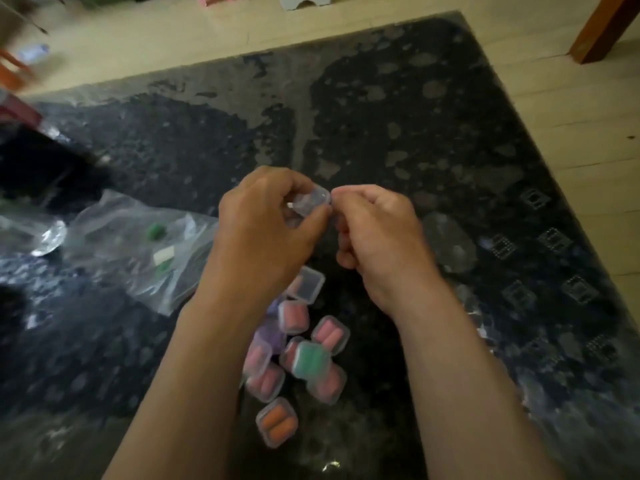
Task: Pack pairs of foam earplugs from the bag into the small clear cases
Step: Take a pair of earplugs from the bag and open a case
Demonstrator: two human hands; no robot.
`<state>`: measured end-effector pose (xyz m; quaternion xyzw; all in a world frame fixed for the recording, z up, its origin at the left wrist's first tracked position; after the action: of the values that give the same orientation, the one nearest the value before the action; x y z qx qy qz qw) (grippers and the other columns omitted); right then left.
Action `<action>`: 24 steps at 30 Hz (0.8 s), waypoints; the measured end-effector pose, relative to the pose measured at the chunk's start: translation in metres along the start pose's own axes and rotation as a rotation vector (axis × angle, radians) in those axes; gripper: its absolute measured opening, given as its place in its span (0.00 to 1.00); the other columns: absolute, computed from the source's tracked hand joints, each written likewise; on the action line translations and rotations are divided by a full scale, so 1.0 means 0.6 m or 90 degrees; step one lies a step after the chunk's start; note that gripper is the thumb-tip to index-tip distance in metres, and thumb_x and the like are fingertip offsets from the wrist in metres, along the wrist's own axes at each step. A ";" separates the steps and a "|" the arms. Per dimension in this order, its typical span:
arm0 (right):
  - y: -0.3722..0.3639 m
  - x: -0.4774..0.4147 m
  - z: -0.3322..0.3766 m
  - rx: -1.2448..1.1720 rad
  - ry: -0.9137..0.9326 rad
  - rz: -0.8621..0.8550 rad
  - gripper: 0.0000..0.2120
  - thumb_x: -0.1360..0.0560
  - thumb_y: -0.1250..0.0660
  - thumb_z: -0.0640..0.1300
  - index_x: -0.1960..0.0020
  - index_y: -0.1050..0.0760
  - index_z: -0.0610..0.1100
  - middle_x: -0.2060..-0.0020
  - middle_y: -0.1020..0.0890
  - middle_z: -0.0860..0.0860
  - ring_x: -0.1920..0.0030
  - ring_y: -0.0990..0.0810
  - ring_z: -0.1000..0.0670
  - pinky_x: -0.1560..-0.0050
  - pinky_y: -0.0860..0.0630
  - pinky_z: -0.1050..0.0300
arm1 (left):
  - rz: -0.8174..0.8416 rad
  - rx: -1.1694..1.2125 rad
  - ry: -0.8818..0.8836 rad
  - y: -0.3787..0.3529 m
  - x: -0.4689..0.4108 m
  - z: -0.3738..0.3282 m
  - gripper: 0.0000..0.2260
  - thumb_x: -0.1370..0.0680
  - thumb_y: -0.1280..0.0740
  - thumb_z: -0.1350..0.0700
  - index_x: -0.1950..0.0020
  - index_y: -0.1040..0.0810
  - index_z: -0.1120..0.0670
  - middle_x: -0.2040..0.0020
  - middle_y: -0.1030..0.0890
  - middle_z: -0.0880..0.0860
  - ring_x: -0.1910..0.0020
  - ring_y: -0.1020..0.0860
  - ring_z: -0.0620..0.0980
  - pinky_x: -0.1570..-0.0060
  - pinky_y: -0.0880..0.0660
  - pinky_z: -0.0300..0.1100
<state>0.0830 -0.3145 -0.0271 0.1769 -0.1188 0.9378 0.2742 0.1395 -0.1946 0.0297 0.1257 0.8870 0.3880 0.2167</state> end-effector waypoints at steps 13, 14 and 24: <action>-0.167 0.080 -0.027 -0.002 -0.023 0.310 0.06 0.19 0.34 0.36 0.48 0.20 0.36 0.69 0.30 0.45 0.71 0.35 0.51 0.76 0.39 0.59 | -0.043 0.117 0.021 0.130 0.107 0.109 0.15 0.25 0.25 0.62 0.41 0.16 0.50 0.46 0.17 0.43 0.48 0.16 0.38 0.47 0.19 0.34; -0.169 0.080 -0.029 0.005 -0.025 0.309 0.06 0.19 0.34 0.37 0.48 0.20 0.37 0.69 0.29 0.44 0.71 0.35 0.51 0.75 0.39 0.58 | -0.041 0.133 0.036 0.131 0.106 0.115 0.15 0.26 0.25 0.63 0.43 0.17 0.48 0.48 0.16 0.42 0.50 0.16 0.37 0.48 0.19 0.34; -0.157 0.069 -0.031 0.067 -0.028 0.273 0.06 0.20 0.34 0.37 0.46 0.22 0.37 0.71 0.25 0.47 0.75 0.31 0.53 0.79 0.35 0.62 | -0.023 0.162 0.027 0.115 0.096 0.118 0.12 0.27 0.26 0.64 0.46 0.15 0.52 0.50 0.14 0.44 0.51 0.16 0.36 0.49 0.19 0.34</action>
<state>0.0976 -0.2116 -0.0156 0.1819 -0.1104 0.9755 0.0559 0.1272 -0.0815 0.0215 0.1280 0.9355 0.2711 0.1869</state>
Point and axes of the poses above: each hand's wrist, its own x-axis away from the middle knuckle, its own y-axis out of the back of the hand, z = x × y, the point moved 6 cm from there along -x, towards the middle knuckle
